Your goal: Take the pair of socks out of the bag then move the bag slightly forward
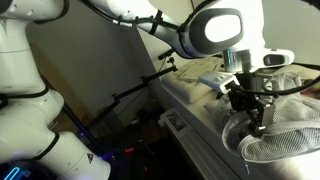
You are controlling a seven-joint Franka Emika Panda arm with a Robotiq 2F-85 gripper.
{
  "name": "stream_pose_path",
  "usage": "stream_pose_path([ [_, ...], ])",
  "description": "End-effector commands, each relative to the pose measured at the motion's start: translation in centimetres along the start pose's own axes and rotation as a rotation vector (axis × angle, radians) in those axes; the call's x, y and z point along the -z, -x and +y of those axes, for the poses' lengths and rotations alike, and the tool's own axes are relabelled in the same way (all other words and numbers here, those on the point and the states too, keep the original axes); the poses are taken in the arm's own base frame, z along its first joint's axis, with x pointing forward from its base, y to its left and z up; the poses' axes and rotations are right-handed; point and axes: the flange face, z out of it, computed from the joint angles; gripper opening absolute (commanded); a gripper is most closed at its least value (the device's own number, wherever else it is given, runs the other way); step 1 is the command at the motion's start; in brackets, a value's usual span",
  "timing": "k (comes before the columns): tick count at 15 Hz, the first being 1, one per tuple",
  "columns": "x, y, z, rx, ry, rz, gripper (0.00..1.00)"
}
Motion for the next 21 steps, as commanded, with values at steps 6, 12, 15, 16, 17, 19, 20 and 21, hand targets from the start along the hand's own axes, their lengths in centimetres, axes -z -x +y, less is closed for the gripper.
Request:
stream_pose_path([
  [6, 4.4, -1.0, 0.6, 0.013, -0.001, 0.068, 0.0],
  [12, 8.5, -1.2, 1.9, -0.008, 0.005, 0.129, 0.01],
  [15, 11.5, -1.3, 2.8, -0.022, 0.0, 0.177, 0.01],
  [16, 12.7, -1.4, 3.1, -0.027, 0.0, 0.194, 0.01],
  [17, 13.7, -1.5, 3.4, -0.03, 0.001, 0.209, 0.01],
  [19, 15.8, -1.7, 3.7, -0.03, 0.001, 0.234, 0.01],
  [20, 17.0, -1.8, 3.8, -0.024, 0.001, 0.25, 0.01],
  [21, 18.1, -2.0, 3.6, -0.007, -0.001, 0.267, 0.01],
])
